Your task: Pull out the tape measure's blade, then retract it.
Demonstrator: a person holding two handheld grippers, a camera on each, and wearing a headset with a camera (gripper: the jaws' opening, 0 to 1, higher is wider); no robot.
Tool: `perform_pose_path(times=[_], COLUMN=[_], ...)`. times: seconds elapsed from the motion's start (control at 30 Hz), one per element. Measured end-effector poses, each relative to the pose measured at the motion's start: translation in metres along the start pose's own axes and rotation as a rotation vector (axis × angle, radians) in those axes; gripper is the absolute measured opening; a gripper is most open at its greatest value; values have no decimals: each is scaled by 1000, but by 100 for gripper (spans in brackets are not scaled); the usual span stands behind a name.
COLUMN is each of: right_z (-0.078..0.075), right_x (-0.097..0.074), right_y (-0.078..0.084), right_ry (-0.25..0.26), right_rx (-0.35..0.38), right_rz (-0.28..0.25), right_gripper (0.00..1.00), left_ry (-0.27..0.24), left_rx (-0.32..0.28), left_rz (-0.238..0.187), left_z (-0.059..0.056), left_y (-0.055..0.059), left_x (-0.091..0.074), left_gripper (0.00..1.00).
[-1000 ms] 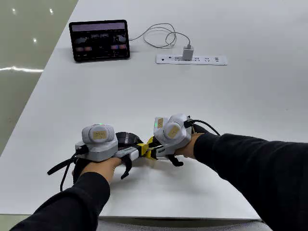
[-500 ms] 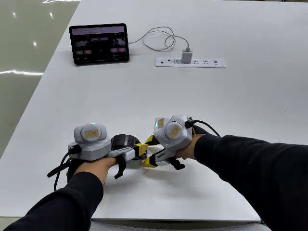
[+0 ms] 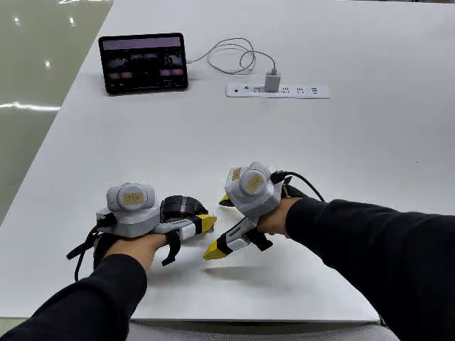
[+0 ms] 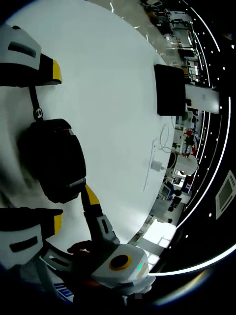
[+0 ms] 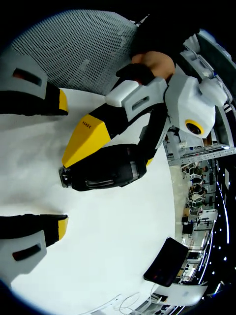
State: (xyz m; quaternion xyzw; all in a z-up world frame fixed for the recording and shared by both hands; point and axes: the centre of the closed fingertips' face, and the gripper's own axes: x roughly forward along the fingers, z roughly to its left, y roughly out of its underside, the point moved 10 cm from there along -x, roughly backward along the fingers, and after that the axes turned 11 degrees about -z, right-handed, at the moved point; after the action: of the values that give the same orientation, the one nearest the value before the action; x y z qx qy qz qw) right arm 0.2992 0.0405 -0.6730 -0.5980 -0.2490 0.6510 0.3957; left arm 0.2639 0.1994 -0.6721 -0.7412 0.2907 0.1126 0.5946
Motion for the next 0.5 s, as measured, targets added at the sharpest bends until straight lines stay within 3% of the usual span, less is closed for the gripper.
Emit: perform_pose_path(times=[0.3, 0.5], right_z=[4, 6], right_x=[-2, -9], right_y=[-4, -6], right_ry=[8, 24], right_rx=[3, -1], right_rz=[-13, -32], right_gripper=[100, 100], left_ry=[14, 41], left_rx=[30, 21], left_rz=[-3, -5], left_z=[-3, -5], left_y=[-1, -3], left_x=[-3, -6], left_gripper=[100, 100])
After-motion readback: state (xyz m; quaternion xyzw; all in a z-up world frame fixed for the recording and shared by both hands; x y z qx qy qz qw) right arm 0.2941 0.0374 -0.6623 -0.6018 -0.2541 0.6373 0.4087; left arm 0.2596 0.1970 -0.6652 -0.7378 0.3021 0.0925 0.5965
